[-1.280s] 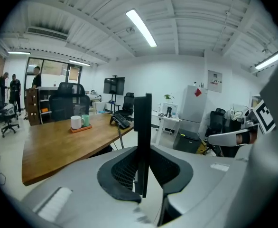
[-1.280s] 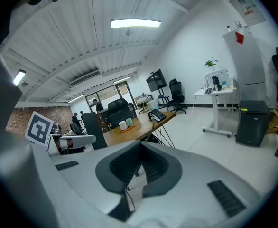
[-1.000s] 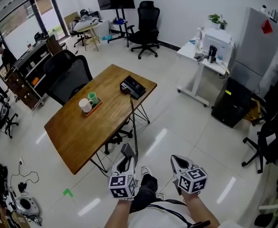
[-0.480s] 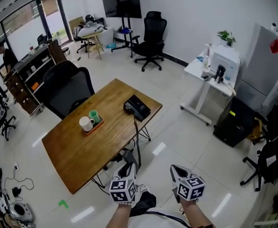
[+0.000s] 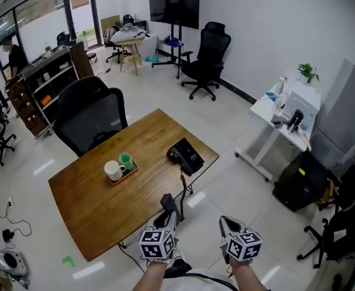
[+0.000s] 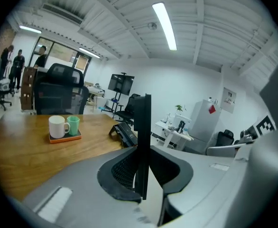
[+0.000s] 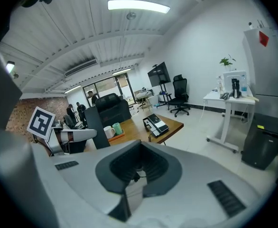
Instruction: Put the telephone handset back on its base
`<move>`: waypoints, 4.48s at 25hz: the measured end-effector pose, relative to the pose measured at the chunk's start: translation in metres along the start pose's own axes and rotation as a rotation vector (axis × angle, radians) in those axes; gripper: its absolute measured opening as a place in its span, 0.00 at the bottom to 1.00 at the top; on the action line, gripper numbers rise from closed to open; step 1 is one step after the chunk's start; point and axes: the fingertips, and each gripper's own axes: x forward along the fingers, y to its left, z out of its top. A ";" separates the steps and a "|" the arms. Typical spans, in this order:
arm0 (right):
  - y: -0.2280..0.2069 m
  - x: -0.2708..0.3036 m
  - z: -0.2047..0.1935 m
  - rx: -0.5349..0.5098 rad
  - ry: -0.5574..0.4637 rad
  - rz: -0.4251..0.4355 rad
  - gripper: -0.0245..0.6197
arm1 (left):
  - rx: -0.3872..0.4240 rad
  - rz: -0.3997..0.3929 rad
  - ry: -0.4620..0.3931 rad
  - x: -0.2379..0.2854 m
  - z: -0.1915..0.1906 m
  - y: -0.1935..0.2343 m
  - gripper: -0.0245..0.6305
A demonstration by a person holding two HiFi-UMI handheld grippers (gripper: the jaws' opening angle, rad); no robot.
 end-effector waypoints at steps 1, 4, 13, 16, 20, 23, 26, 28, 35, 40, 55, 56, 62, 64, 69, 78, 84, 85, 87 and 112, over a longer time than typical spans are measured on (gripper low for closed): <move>0.001 0.008 0.006 -0.008 0.001 0.001 0.04 | -0.035 -0.013 -0.001 0.006 0.002 0.006 0.15; 0.004 0.028 0.018 -0.020 0.001 0.001 0.04 | -0.082 -0.031 0.007 0.020 0.007 0.021 0.15; -0.012 0.059 0.037 0.002 -0.004 -0.021 0.04 | -0.062 -0.041 0.040 0.067 0.024 0.042 0.15; -0.021 0.070 0.041 0.018 0.001 -0.023 0.04 | -0.083 -0.048 0.058 0.082 0.025 0.045 0.15; -0.028 0.090 0.051 0.014 0.004 -0.003 0.04 | -0.122 -0.054 0.063 0.102 0.029 0.052 0.15; -0.034 0.105 0.059 0.024 0.006 0.012 0.04 | -0.200 -0.097 0.061 0.122 0.030 0.055 0.15; -0.040 0.117 0.067 0.021 0.006 0.026 0.04 | -0.230 -0.140 0.059 0.144 0.031 0.055 0.15; -0.044 0.125 0.071 0.017 0.013 0.039 0.04 | -0.298 -0.188 0.052 0.160 0.030 0.055 0.15; -0.059 0.155 0.086 0.000 0.032 0.073 0.04 | -0.457 -0.284 0.065 0.210 0.027 0.067 0.15; -0.068 0.176 0.098 -0.003 0.042 0.094 0.04 | -0.492 -0.295 0.063 0.238 0.032 0.078 0.15; -0.081 0.213 0.100 -0.026 0.112 0.138 0.04 | -0.601 -0.413 0.041 0.305 0.024 0.111 0.15; -0.083 0.214 0.099 -0.025 0.116 0.137 0.04 | -0.607 -0.417 0.045 0.307 0.021 0.113 0.15; -0.095 0.219 0.098 -0.021 0.133 0.132 0.04 | -0.603 -0.433 0.079 0.322 0.005 0.116 0.15; -0.099 0.220 0.099 -0.019 0.135 0.133 0.04 | -0.607 -0.438 0.084 0.327 0.003 0.116 0.15; -0.107 0.223 0.099 -0.018 0.147 0.131 0.04 | -0.620 -0.473 0.101 0.334 0.000 0.114 0.15; -0.117 0.229 0.096 -0.012 0.170 0.134 0.04 | -0.642 -0.505 0.138 0.345 -0.007 0.113 0.15; -0.118 0.233 0.094 -0.012 0.182 0.138 0.04 | -0.646 -0.503 0.144 0.345 -0.009 0.116 0.15; -0.118 0.234 0.093 -0.011 0.183 0.140 0.04 | -0.651 -0.494 0.150 0.345 -0.010 0.117 0.15; -0.117 0.235 0.093 -0.010 0.184 0.144 0.04 | -0.646 -0.467 0.164 0.346 -0.010 0.117 0.15; -0.078 0.225 0.119 -0.043 0.071 0.147 0.04 | -0.238 0.070 0.191 0.237 0.011 0.137 0.04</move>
